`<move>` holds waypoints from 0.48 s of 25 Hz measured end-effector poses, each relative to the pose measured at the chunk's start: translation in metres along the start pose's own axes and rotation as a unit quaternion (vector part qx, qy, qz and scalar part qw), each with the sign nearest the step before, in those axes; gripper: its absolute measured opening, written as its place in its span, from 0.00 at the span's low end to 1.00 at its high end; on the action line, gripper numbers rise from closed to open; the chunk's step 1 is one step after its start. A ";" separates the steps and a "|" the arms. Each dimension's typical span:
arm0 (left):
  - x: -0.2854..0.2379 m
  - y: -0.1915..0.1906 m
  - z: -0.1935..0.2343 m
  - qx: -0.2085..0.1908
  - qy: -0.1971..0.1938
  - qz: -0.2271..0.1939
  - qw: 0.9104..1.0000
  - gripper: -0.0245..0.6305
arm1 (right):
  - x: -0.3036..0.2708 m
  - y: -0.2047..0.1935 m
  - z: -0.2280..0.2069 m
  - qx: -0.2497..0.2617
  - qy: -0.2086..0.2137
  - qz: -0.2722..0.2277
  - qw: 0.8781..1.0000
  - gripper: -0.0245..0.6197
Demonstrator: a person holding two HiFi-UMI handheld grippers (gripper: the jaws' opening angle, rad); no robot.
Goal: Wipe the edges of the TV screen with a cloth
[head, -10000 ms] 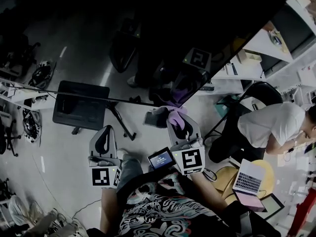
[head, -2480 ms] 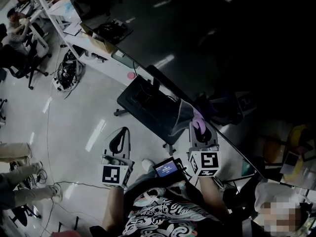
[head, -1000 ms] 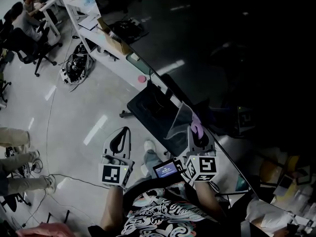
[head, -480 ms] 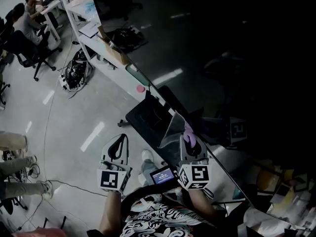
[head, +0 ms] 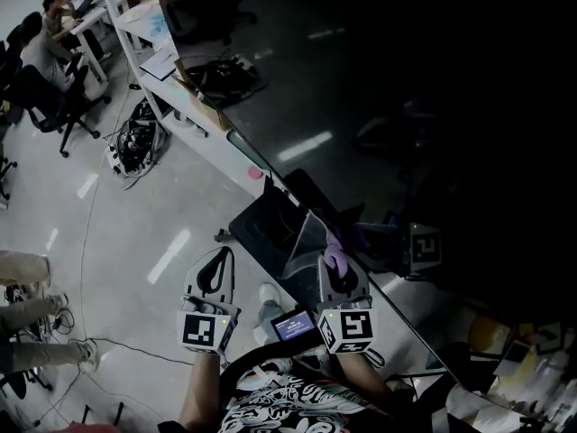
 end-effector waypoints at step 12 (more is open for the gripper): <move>-0.012 0.008 0.002 -0.010 0.007 -0.001 1.000 0.07 | -0.005 0.010 0.004 -0.007 0.005 -0.010 1.000 0.21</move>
Point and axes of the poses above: the fingertips, and each gripper's own axes: x backward along the fingers, z to its left, y out of its top, the point moved 1 cm from there along x, backward along the fingers, and after that the axes turned 8 degrees about y, right-handed, at the moved point
